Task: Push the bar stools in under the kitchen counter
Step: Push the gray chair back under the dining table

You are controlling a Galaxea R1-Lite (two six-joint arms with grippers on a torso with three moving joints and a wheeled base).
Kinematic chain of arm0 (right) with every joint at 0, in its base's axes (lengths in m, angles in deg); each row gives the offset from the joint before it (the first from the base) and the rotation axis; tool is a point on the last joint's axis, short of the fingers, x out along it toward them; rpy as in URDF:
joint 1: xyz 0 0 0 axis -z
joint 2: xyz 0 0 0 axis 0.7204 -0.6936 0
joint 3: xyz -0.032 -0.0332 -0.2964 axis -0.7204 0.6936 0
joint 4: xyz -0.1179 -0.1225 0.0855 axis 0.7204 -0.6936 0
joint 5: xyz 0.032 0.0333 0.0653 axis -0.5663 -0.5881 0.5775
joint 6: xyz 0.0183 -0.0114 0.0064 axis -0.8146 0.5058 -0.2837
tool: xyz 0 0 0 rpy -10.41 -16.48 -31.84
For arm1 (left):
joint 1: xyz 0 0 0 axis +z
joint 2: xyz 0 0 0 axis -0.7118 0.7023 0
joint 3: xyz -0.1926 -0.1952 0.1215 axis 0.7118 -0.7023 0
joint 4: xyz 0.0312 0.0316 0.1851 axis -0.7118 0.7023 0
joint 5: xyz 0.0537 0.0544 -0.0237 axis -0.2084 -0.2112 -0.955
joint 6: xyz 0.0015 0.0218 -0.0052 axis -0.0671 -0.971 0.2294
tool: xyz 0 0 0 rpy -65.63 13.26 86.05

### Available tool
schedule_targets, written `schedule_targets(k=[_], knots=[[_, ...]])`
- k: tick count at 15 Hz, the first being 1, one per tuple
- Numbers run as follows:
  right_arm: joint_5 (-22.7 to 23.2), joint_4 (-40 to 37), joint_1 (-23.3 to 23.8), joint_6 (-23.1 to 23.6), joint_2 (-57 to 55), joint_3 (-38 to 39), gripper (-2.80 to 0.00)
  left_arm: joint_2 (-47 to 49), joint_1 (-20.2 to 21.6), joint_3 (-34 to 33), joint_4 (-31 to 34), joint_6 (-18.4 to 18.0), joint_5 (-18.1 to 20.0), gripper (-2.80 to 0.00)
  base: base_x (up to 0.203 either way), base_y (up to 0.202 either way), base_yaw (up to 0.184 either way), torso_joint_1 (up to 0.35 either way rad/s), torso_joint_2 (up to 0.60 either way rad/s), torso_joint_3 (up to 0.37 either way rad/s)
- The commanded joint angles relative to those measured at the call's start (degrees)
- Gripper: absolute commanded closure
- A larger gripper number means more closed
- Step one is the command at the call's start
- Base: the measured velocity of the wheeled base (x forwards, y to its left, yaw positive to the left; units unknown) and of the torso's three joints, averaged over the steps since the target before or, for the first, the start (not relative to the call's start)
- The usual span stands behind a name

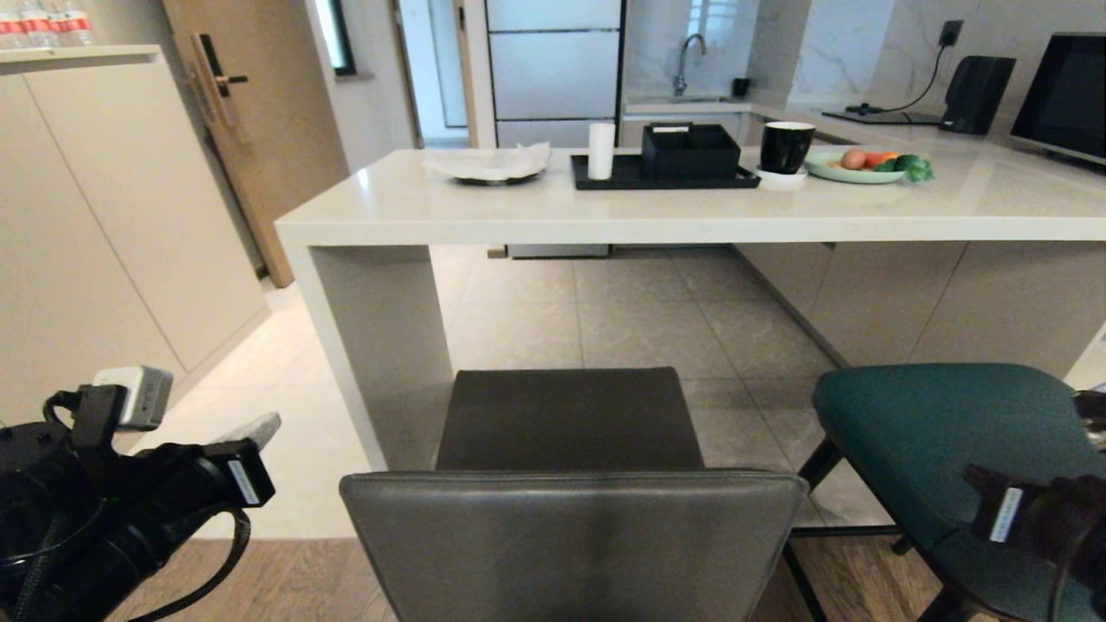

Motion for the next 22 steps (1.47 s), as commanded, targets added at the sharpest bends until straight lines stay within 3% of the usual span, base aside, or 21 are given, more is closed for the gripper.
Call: schedule_targets(k=[1,4,6,9,18,22], knots=[[-4.0,18.3,-5.0,0.4,-18.2,4.4,0.0,10.7,0.5,-3.0,-10.0,0.0,0.7,0.0,0.0,0.0,0.0,0.0,0.0,0.0],[-8.4,35.7,-16.2,2.1,-28.9,10.7,0.0,13.2,3.4,-4.9,-10.0,-1.2,6.6,0.0,0.0,0.0,0.0,0.0,0.0,0.0],[-9.6,38.8,-21.5,2.3,-29.9,12.7,0.0,14.6,2.0,-5.6,-10.0,-2.2,7.4,0.0,0.0,0.0,0.0,0.0,0.0,0.0],[-9.8,39.2,-25.1,2.7,-29.6,13.0,0.0,15.8,-1.0,-5.1,-10.0,-2.3,7.3,0.0,0.0,0.0,0.0,0.0,0.0,0.0],[-9.7,39.4,-25.1,2.6,-31.0,11.3,0.0,17.4,-7.6,-1.7,-10.0,-2.2,6.6,0.0,0.0,0.0,0.0,0.0,0.0,0.0],[-9.6,39.7,-25.2,2.6,-33.4,9.7,0.0,16.8,-11.5,-2.1,-10.0,-2.1,3.3,0.0,0.0,0.0,0.0,0.0,0.0,0.0]])
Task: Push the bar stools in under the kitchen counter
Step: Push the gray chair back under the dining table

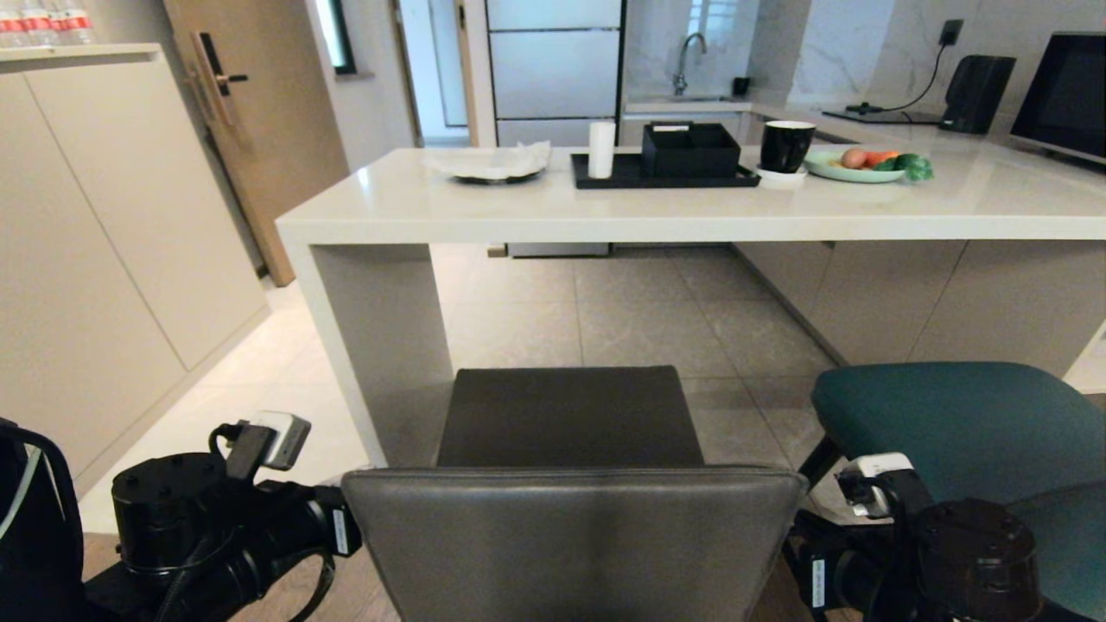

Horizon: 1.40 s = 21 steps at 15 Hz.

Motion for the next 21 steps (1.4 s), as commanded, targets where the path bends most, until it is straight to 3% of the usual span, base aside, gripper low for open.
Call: schedule_targets(k=[1,7,15,21], knots=[[-0.1,0.5,-0.1,0.1,-1.0,-1.0,0.0,-1.0,-1.5,-0.6,-0.5,0.1,-0.5,0.0,0.0,0.0,0.0,0.0,0.0,0.0],[0.2,1.9,-2.7,-0.1,-3.6,-2.7,0.0,-0.8,-6.3,-0.4,-0.5,0.3,-5.1,0.0,0.0,0.0,0.0,0.0,0.0,0.0],[-0.5,5.3,0.0,0.4,-13.6,-10.4,0.0,-0.1,-8.3,-0.4,-0.5,0.4,-5.2,0.0,0.0,0.0,0.0,0.0,0.0,0.0],[-0.6,8.9,-0.1,1.5,-13.4,-7.0,0.0,0.6,-11.7,-0.3,-0.5,0.6,-6.9,0.0,0.0,0.0,0.0,0.0,0.0,0.0]])
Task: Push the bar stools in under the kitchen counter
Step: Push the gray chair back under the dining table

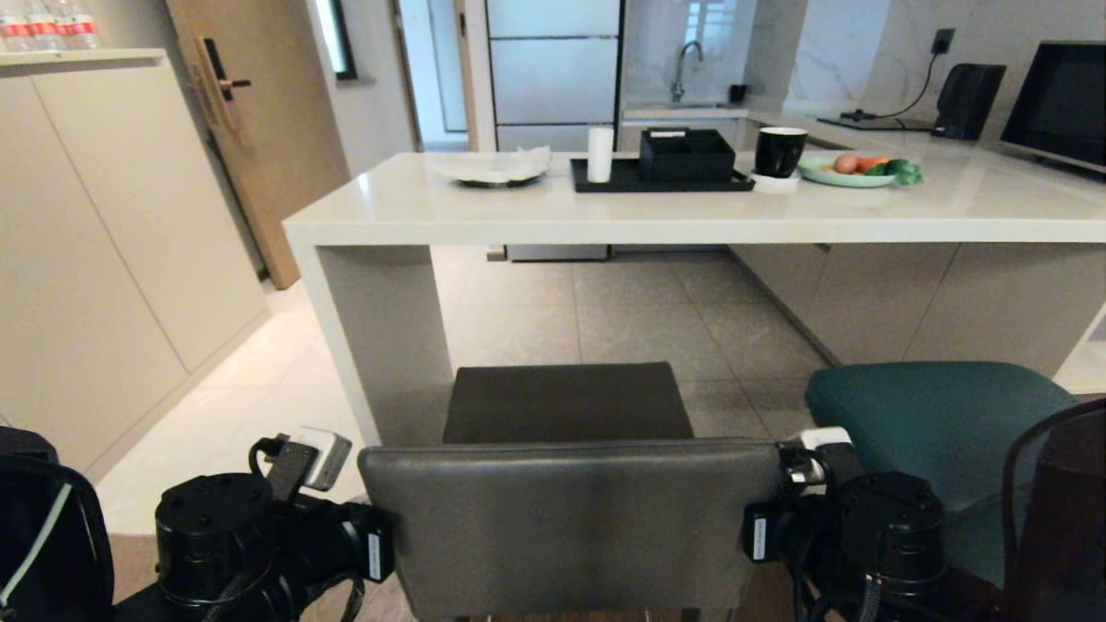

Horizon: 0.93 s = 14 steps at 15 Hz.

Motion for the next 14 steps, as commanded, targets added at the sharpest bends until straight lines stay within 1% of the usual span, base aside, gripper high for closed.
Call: schedule_targets(k=[1,6,9,10,11,12,13,14], knots=[[-0.2,1.0,0.0,0.0,-0.6,1.1,0.0,0.3,-0.3,0.3,-0.8,0.1,0.0,0.0,0.0,0.0,0.0,0.0,0.0,0.0],[-0.2,1.3,0.3,0.0,1.9,3.4,0.0,-2.1,2.9,-0.3,-0.8,0.5,0.2,0.0,0.0,0.0,0.0,0.0,0.0,0.0],[-0.2,1.3,1.3,0.1,3.1,3.4,0.0,-7.5,2.9,-1.6,-0.8,1.8,0.6,0.0,0.0,0.0,0.0,0.0,0.0,0.0],[-0.2,1.3,1.4,0.3,3.3,3.4,0.0,-8.7,4.1,-2.4,-0.8,1.8,0.3,0.0,0.0,0.0,0.0,0.0,0.0,0.0],[-0.2,1.3,1.4,0.7,3.4,3.5,0.0,-8.8,7.2,-3.2,-0.8,1.4,0.5,0.0,0.0,0.0,0.0,0.0,0.0,0.0],[-0.2,1.3,1.3,0.8,3.4,3.5,0.0,-9.0,10.2,-3.7,-0.8,1.0,1.5,0.0,0.0,0.0,0.0,0.0,0.0,0.0],[-0.2,1.3,1.3,0.9,3.4,3.4,0.0,-9.6,11.9,-3.9,-0.8,0.8,4.0,0.0,0.0,0.0,0.0,0.0,0.0,0.0],[-0.2,1.3,1.3,0.9,3.4,3.2,0.0,-9.9,11.9,-4.0,-0.8,0.4,4.7,0.0,0.0,0.0,0.0,0.0,0.0,0.0]])
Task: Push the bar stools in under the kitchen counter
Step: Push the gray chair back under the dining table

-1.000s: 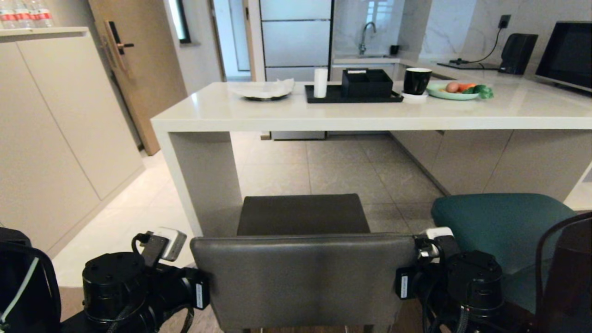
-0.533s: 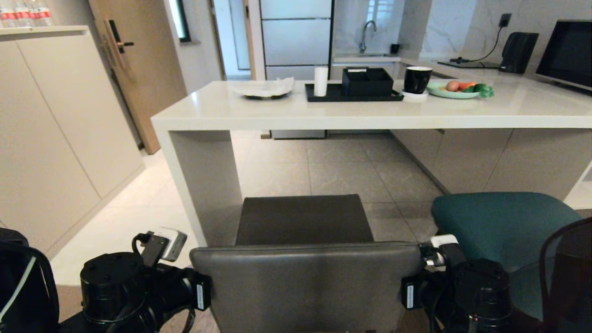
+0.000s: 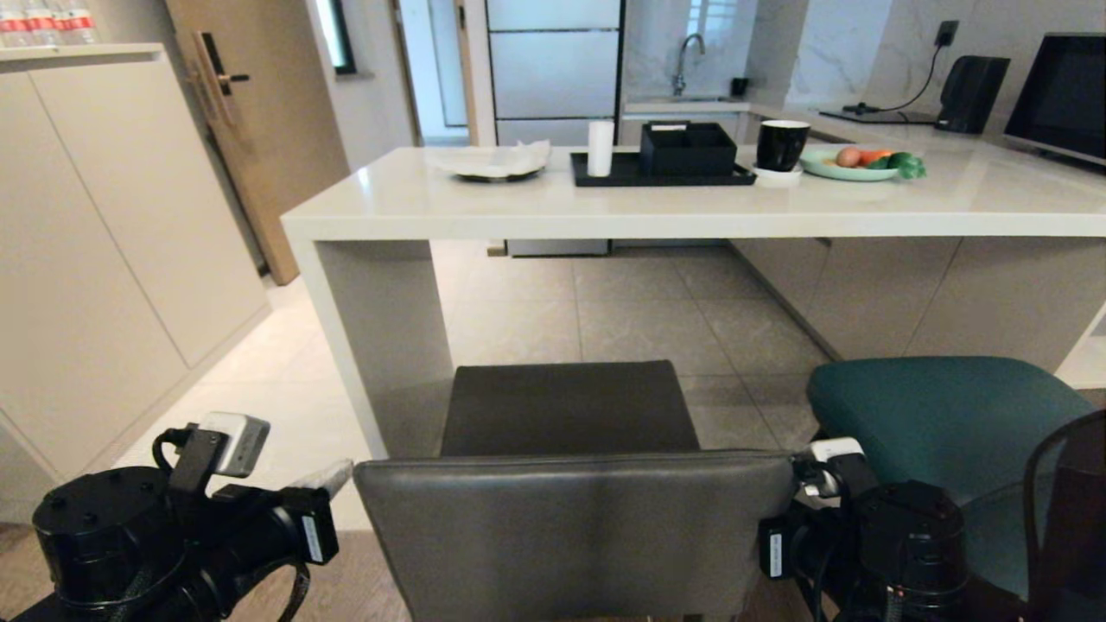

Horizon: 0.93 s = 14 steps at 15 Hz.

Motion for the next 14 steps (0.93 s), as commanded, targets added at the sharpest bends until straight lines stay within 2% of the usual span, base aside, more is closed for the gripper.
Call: schedule_targets(k=[1,5,8,10,14], knots=[[-0.1,0.9,-0.1,0.0,0.5,-0.5,0.0,-1.1,-0.2,-0.4,-0.5,-0.4,0.3,0.0,0.0,0.0,0.0,0.0,0.0,0.0],[-0.1,0.9,-0.4,2.0,0.9,-1.6,0.0,1.3,-10.0,-0.3,-0.5,-0.8,-0.5,0.0,0.0,0.0,0.0,0.0,0.0,0.0],[0.1,1.0,-1.9,2.3,1.0,-1.7,0.0,5.2,-20.9,0.0,-0.5,-0.3,-6.4,0.0,0.0,0.0,0.0,0.0,0.0,0.0],[0.1,2.2,-4.3,2.4,1.0,-1.9,0.0,6.2,-26.3,0.2,-0.5,1.2,-8.6,0.0,0.0,0.0,0.0,0.0,0.0,0.0],[0.1,2.8,-7.9,2.8,0.8,-2.3,0.0,6.0,-27.4,0.0,-0.5,1.9,-8.9,0.0,0.0,0.0,0.0,0.0,0.0,0.0]])
